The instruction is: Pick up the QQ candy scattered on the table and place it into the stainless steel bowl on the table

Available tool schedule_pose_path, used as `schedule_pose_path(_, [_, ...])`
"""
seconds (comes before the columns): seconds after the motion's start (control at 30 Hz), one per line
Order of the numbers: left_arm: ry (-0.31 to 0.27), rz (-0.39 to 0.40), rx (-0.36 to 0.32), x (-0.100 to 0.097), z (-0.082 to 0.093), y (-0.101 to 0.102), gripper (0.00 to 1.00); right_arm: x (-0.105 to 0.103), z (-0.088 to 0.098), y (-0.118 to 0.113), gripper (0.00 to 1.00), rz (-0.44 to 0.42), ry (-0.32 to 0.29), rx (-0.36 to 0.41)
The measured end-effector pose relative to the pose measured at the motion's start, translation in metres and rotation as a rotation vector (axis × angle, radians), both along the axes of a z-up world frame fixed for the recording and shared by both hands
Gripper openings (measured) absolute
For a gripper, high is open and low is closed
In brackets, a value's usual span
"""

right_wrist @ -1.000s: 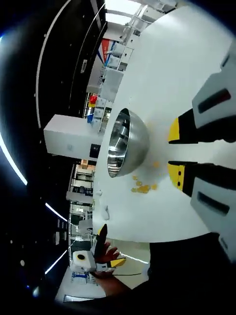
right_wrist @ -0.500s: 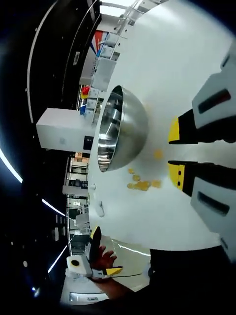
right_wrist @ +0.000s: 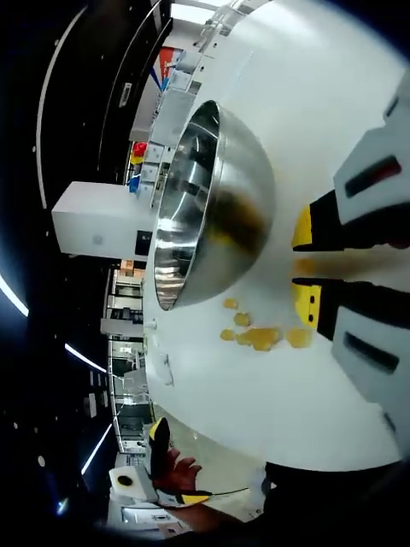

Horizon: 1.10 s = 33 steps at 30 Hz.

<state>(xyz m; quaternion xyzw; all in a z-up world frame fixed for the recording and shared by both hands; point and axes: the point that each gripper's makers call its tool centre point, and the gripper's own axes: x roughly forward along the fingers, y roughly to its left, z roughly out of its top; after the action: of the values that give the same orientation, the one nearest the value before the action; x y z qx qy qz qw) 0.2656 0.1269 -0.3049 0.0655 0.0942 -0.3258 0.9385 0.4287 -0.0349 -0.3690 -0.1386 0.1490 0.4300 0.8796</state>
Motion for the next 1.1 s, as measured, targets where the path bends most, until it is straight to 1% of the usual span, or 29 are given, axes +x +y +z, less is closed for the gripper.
schedule_pose_path(0.23, [0.004, 0.005, -0.005, 0.001, -0.003, 0.004, 0.90, 0.001, -0.006, 0.005, 0.11, 0.001, 0.006, -0.017])
schedule_pose_path(0.4, [0.004, 0.011, -0.008, 0.001, -0.002, 0.006, 0.90, 0.000, -0.006, 0.006, 0.10, 0.002, 0.004, -0.018])
schedule_pose_path(0.53, [0.003, 0.008, -0.007, 0.001, -0.002, 0.005, 0.90, -0.001, -0.005, 0.005, 0.09, 0.000, -0.002, -0.016])
schedule_pose_path(0.7, [0.001, 0.005, -0.002, 0.000, -0.001, 0.002, 0.90, -0.005, 0.001, 0.000, 0.09, -0.007, -0.008, -0.001])
schedule_pose_path(0.9, [0.002, -0.001, -0.001, 0.002, -0.001, -0.003, 0.90, -0.016, 0.013, -0.017, 0.09, -0.010, -0.026, 0.004])
schedule_pose_path(1.1, [0.006, -0.016, 0.001, 0.004, -0.002, -0.011, 0.90, -0.031, 0.031, -0.044, 0.09, -0.030, -0.054, 0.018])
